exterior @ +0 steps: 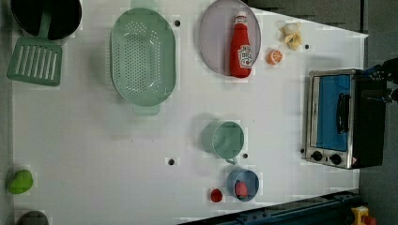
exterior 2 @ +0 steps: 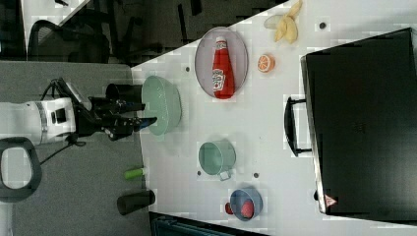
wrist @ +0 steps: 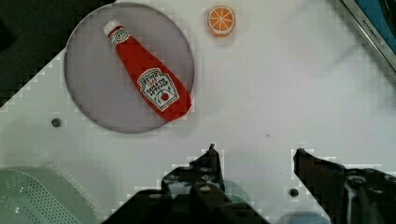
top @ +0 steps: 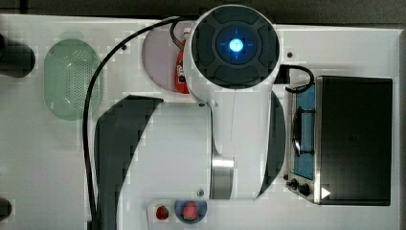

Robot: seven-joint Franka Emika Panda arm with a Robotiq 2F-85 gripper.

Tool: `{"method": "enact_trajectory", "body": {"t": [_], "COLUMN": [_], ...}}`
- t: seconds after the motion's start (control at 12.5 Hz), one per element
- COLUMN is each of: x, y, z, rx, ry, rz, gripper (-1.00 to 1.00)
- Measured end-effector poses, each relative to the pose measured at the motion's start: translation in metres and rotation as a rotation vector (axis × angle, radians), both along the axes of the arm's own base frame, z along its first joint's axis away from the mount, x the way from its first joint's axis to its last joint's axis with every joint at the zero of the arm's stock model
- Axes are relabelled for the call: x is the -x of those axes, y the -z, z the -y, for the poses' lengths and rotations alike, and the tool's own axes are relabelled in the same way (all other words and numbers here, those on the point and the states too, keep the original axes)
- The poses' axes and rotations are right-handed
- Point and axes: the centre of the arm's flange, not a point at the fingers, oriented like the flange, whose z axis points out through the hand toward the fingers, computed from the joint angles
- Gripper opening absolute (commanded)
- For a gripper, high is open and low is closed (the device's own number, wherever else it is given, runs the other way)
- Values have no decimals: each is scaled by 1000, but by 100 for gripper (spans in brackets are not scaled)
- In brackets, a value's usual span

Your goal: Pick ketchup from plate and place it on table.

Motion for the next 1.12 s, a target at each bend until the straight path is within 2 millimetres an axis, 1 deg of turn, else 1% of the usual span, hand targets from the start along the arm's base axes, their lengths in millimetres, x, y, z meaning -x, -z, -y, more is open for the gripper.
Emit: {"method": "enact_trajectory", "body": {"t": [0.08, 0.16, 0.24, 0.32, 0.4, 0.48, 0.56, 0.64, 0.72, 0.8, 0.88, 0.96, 1.12], "x": [28, 61, 84, 93, 92, 87, 80, 73, 65, 54, 41, 26, -5], "y": [8, 11, 6, -7, -23, -36, -44, -44, -36, -23, -3, 23, 80], "z": [2, 6, 10, 12, 14, 14, 13, 13, 11, 9, 6, 2, -9], "rx": [1, 6, 8, 13, 15, 15, 17, 15, 18, 13, 10, 12, 5], "ry": [8, 23, 39, 47, 52, 51, 49, 48, 43, 38, 30, 20, -7], "rz": [-60, -127, -147, -120, -79, -34, 7, 19, 18, 15, -3, -18, -30], "gripper": [59, 81, 99, 100, 100, 100, 100, 100, 100, 100, 100, 100, 100]}}
